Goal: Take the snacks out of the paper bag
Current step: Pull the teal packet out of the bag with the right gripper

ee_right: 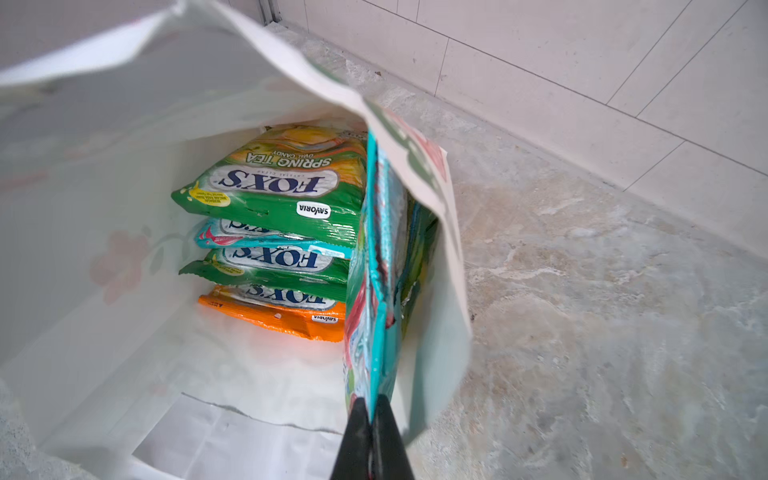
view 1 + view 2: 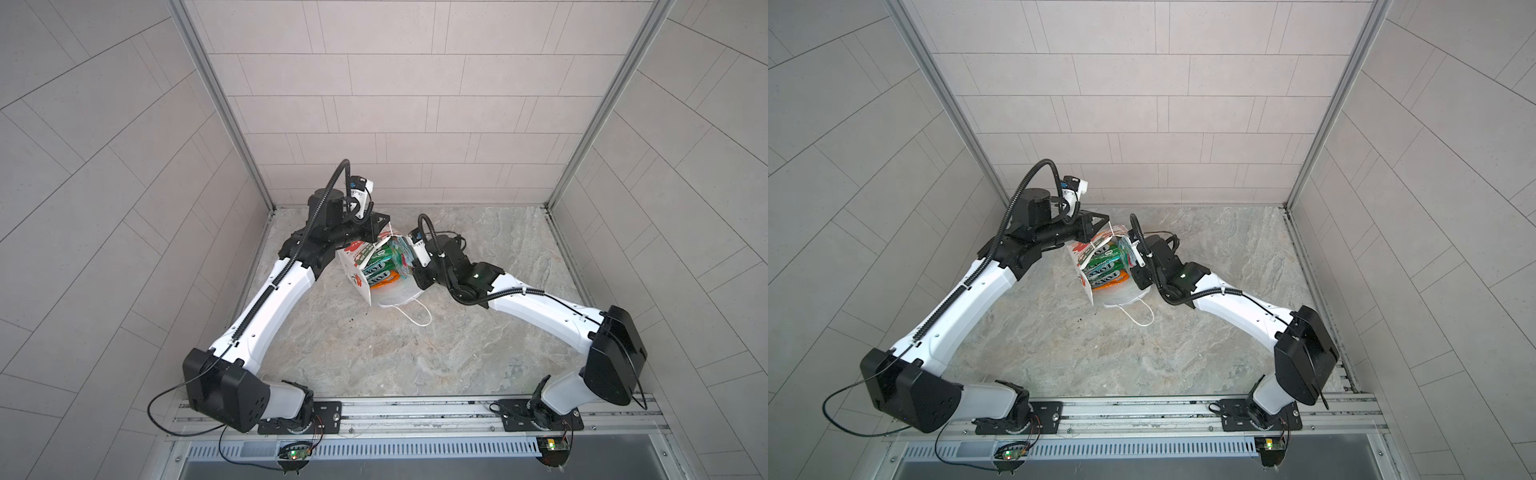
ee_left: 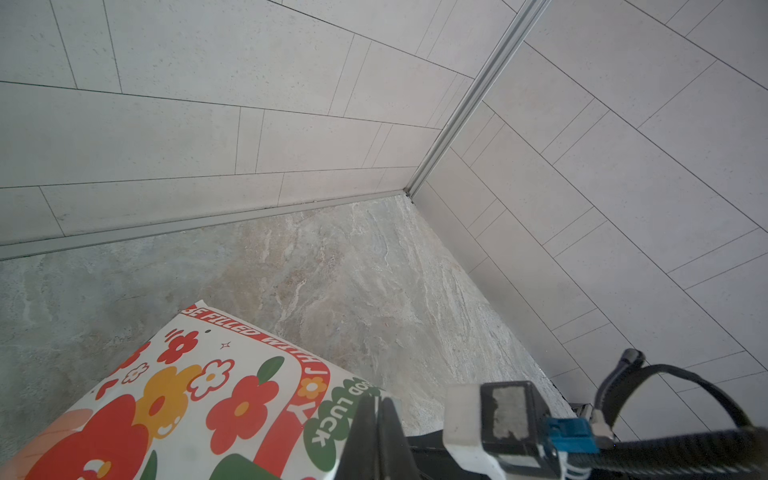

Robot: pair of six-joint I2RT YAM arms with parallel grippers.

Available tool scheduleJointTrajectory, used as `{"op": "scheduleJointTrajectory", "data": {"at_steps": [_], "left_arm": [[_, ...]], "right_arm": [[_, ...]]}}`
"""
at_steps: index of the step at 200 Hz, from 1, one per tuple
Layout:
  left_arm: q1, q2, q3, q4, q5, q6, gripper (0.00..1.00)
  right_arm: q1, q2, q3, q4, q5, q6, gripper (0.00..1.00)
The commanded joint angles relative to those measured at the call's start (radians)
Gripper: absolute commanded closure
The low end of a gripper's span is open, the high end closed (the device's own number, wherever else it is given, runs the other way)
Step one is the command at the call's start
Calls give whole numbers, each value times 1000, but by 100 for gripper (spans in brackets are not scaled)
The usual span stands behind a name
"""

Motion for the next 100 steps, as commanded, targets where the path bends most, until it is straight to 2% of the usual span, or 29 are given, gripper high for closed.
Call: {"op": "scheduleJointTrajectory", "data": {"at_steps": [1, 100], "left_arm": [[-4, -10, -7, 26, -3, -1, 100], [-4, -9, -7, 24, -5, 0, 100]], "right_arm": [[1, -83, -2, -20, 48, -42, 100], [1, -281, 9, -111, 194, -99, 100]]}}
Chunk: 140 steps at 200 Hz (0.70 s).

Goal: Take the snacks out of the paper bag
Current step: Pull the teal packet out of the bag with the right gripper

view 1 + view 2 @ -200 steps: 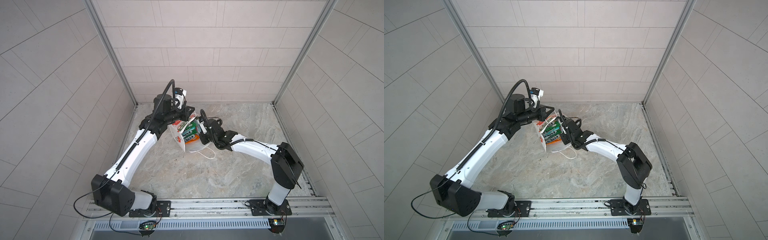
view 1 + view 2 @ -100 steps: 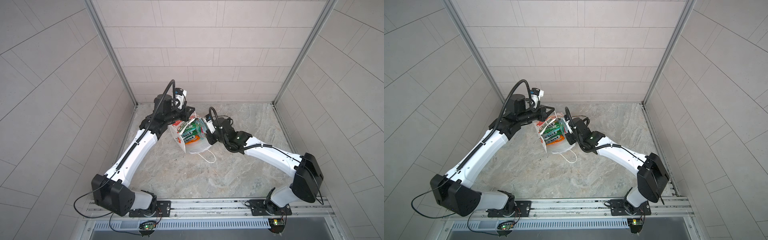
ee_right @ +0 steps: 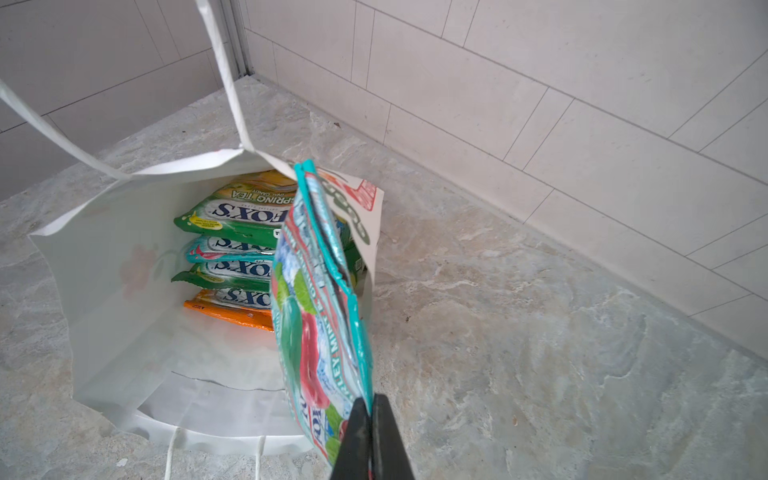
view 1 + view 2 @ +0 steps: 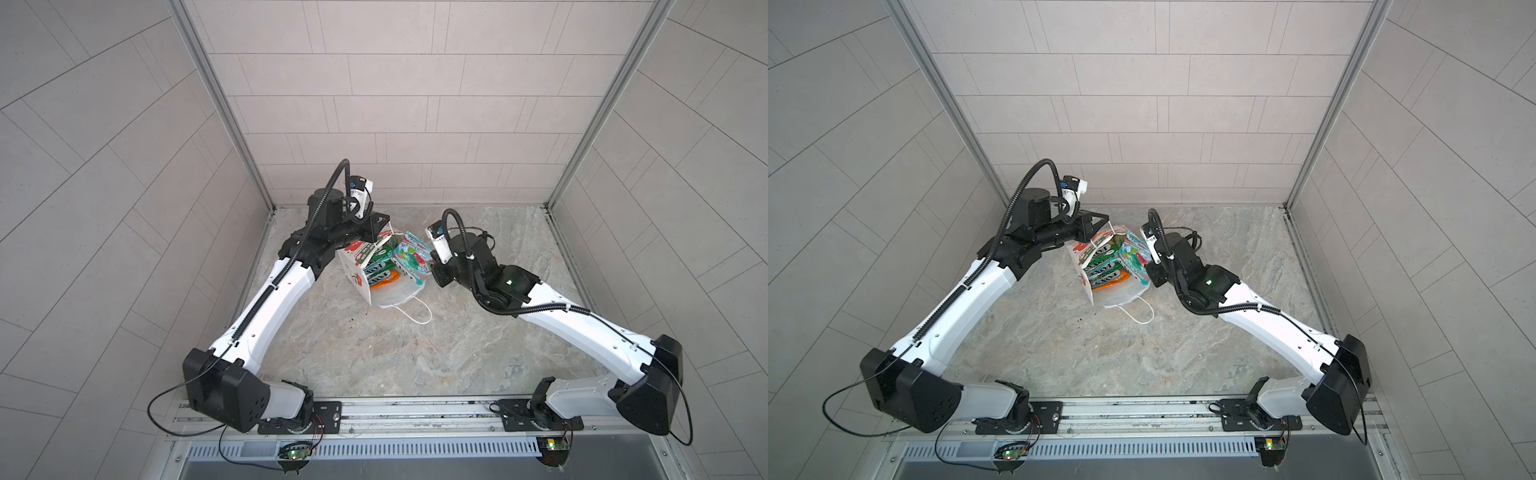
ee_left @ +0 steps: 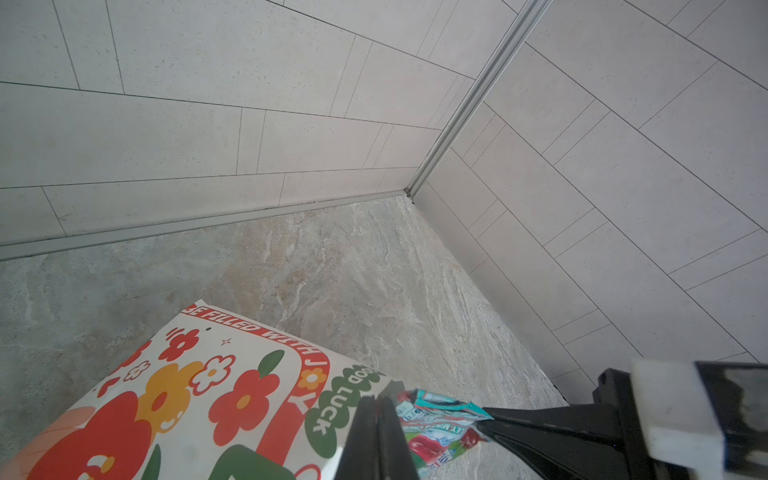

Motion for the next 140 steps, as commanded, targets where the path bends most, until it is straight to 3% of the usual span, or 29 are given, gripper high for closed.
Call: {"op": "scheduleJointTrajectory", "data": {"at_steps": [1, 104, 140], "left_arm": [[-4, -9, -6, 23, -5, 1, 100], [-4, -12, -7, 24, -4, 0, 100], [-4, -11, -7, 24, -3, -1, 100]], "right_arm": [[0, -76, 9, -1, 71, -35, 100], [-37, -213, -1, -38, 260, -4, 100], [-206, -201, -38, -55, 105, 123, 100]]}}
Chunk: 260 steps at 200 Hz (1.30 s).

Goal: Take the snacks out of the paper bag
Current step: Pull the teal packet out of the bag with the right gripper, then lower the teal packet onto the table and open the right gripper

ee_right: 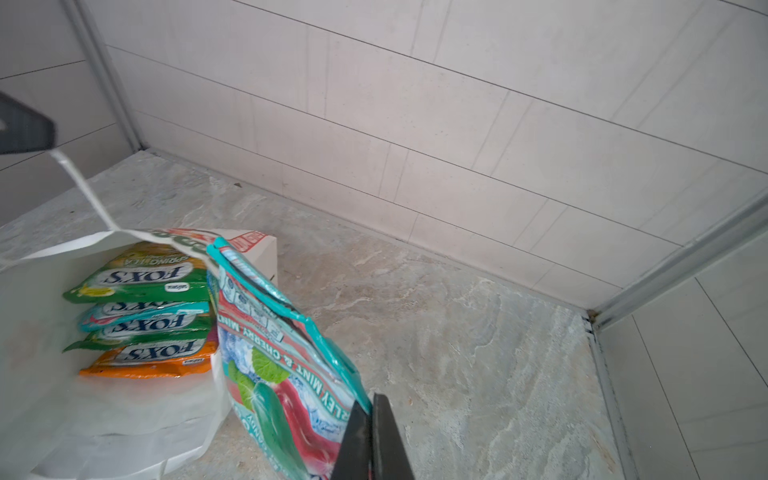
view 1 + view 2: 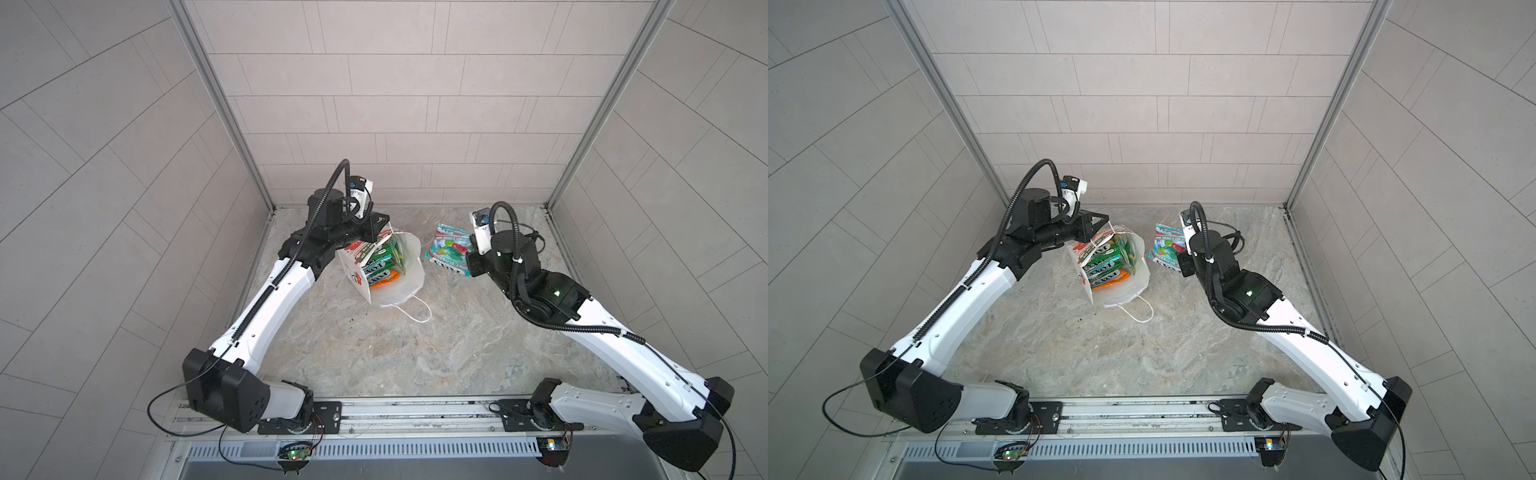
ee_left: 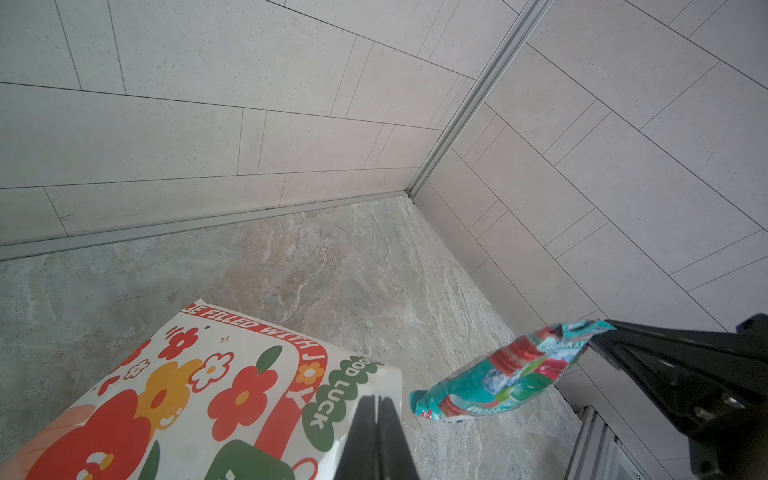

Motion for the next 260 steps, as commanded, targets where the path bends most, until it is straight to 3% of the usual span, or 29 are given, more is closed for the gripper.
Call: {"op": "scheduleJointTrajectory", "data": {"at_steps": [1, 83, 143, 197, 260], "left_arm": [[-4, -11, -7, 24, -1, -2, 100], [-4, -16, -6, 24, -3, -3, 100], [-4, -12, -7, 23, -2, -1, 100], [-4, -11, -4, 24, 4, -4, 100], [-4, -13, -7, 24, 3, -2, 100]], "right_arm": [[-98, -7, -30, 8, -79, 99, 100], [-362, 264, -33, 158, -456, 261, 100], [-406, 531, 65, 353, -713, 400, 100], [-439, 717, 113, 456, -751, 478, 100], [-526, 804, 98, 477, -760, 481, 100]]}}
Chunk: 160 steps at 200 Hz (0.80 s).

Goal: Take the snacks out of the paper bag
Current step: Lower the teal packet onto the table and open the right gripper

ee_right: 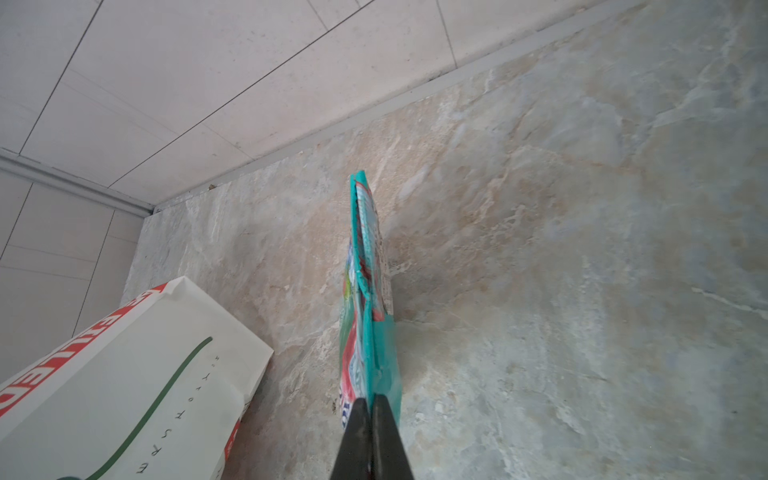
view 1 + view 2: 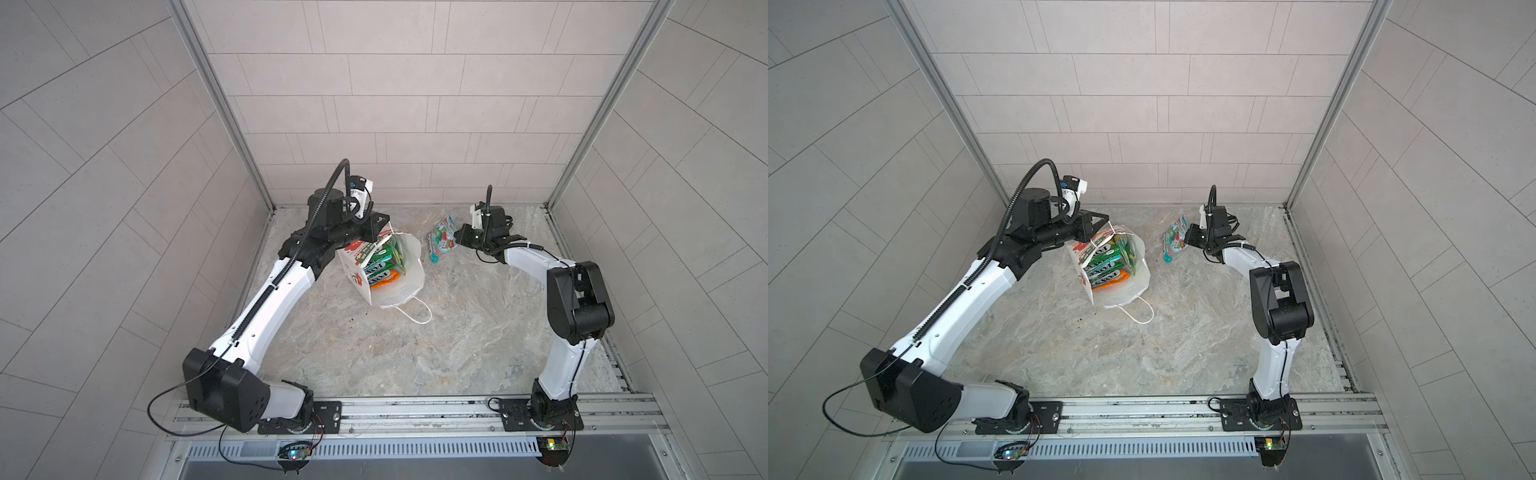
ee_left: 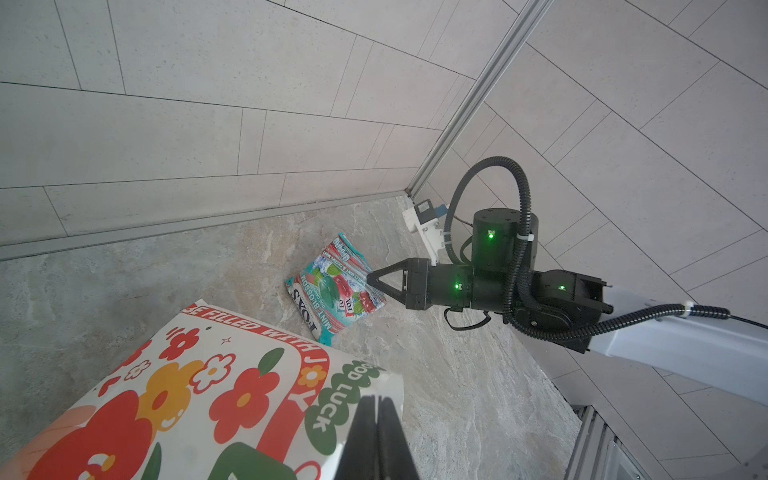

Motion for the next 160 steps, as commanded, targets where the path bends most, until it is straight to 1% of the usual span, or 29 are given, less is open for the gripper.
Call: {"op": "scheduleJointTrajectory", "data": {"at_steps": [1, 46, 80, 96, 108, 117, 126, 142, 160], "left_arm": [[-4, -13, -6, 24, 3, -2, 100], [-4, -11, -7, 24, 4, -3, 100], [-4, -10, -7, 24, 3, -2, 100], [-4, -9, -6, 24, 5, -2, 100], [-4, -9, -7, 24, 5, -2, 100], [-4, -9, -7, 24, 5, -2, 100], [-4, -8, -7, 24, 5, -2, 100], [-4, -10, -6, 23, 5, -3, 100], [-4, -12, -5, 21, 6, -2, 100]], "right_arm": [[-29, 27, 4, 31, -15, 13, 100], [-66, 91, 37, -29, -18, -36, 100], [-78, 101, 36, -40, 14, -64, 100], [-83, 101, 40, -58, 38, -78, 90], [-84, 100, 46, -79, 56, -91, 77], [-85, 98, 49, -98, 70, -100, 64], [-87, 86, 51, -125, 91, -103, 57], [-88, 54, 41, -146, 126, -126, 49], [-87, 2, 24, -164, 151, -150, 47]]}}
